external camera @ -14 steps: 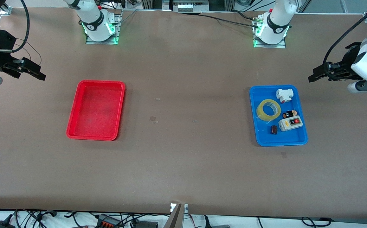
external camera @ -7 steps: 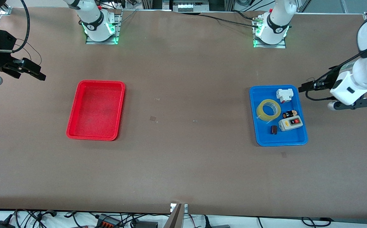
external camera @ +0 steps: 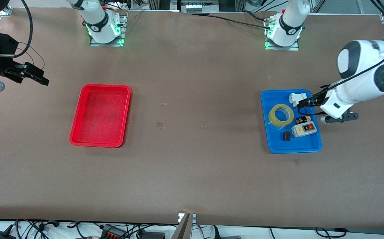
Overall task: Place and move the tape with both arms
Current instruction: 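Lower the left gripper onto the tape roll rim and close it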
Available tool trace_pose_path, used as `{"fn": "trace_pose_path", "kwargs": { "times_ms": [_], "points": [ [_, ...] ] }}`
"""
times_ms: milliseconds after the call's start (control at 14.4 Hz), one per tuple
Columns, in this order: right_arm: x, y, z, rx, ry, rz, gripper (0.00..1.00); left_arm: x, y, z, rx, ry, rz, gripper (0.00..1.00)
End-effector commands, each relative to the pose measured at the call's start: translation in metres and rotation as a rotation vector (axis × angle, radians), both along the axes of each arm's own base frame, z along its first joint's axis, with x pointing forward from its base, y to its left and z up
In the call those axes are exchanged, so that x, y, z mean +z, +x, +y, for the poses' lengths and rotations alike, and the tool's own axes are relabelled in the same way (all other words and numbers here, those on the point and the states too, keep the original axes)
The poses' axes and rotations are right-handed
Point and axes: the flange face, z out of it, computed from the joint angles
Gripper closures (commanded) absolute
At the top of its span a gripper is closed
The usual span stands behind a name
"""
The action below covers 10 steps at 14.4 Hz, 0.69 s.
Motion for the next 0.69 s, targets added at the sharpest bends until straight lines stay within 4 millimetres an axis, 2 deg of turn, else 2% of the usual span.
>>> {"fn": "trace_pose_path", "kwargs": {
  "times_ms": [0, 278, 625],
  "points": [
    [0.001, 0.000, -0.002, -0.002, 0.023, -0.006, 0.02, -0.028, -0.021, -0.003, -0.026, 0.007, -0.030, 0.00],
    [0.000, 0.000, -0.004, -0.004, 0.023, -0.003, 0.02, -0.066, -0.019, -0.002, -0.026, 0.016, -0.016, 0.00],
    [0.001, -0.001, -0.007, -0.001, 0.024, -0.001, 0.02, -0.108, -0.021, -0.012, -0.048, 0.021, 0.031, 0.00]
  ]
}}
